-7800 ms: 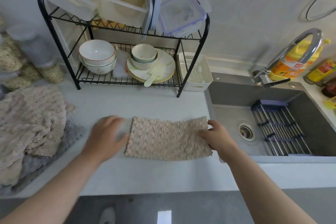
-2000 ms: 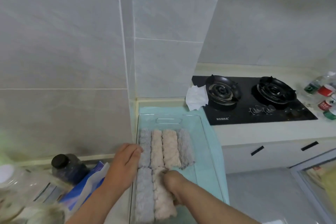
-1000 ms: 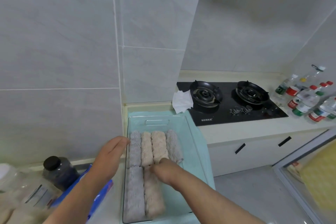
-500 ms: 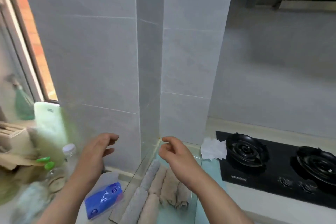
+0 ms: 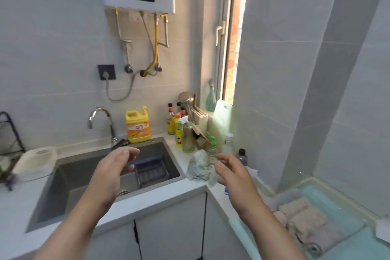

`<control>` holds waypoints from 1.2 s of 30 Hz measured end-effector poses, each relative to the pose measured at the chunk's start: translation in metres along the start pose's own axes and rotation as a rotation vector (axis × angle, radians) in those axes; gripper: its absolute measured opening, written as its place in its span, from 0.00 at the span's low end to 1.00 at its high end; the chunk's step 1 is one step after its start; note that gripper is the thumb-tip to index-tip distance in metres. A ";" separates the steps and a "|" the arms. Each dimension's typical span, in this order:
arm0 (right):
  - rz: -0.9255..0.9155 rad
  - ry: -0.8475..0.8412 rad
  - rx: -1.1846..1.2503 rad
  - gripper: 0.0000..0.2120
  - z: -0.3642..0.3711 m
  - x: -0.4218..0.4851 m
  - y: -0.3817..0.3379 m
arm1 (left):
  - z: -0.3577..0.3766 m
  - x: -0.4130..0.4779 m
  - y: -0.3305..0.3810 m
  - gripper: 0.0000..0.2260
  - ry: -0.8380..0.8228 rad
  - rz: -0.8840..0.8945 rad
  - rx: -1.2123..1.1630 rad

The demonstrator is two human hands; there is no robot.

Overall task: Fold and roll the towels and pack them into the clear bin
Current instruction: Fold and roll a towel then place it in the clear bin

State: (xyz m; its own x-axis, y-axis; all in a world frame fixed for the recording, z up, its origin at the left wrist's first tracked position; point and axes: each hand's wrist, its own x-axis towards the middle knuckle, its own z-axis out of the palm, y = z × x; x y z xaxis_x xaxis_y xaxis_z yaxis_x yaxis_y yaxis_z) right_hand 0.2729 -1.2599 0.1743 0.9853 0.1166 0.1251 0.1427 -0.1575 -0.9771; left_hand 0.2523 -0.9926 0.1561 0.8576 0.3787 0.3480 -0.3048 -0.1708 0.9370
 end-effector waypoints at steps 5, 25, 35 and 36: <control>-0.089 -0.290 -0.029 0.08 0.113 -0.023 -0.029 | -0.134 -0.035 0.017 0.14 0.251 -0.048 0.030; 0.023 -0.888 -0.028 0.13 0.559 -0.140 -0.070 | -0.597 -0.194 -0.010 0.10 0.802 -0.270 0.193; 0.078 -1.034 -0.070 0.15 0.736 -0.074 -0.043 | -0.692 -0.142 -0.083 0.11 0.992 -0.459 0.219; 0.081 -1.053 -0.068 0.14 0.757 -0.064 -0.042 | -0.702 -0.132 -0.089 0.10 1.013 -0.470 0.220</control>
State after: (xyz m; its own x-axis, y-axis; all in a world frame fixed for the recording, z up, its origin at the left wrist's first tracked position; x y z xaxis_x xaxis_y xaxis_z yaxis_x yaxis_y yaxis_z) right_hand 0.1325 -0.5188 0.0776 0.4179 0.8897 -0.1836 0.1177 -0.2534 -0.9602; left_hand -0.1251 -0.3886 0.0485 0.1080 0.9911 -0.0777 0.1236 0.0642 0.9903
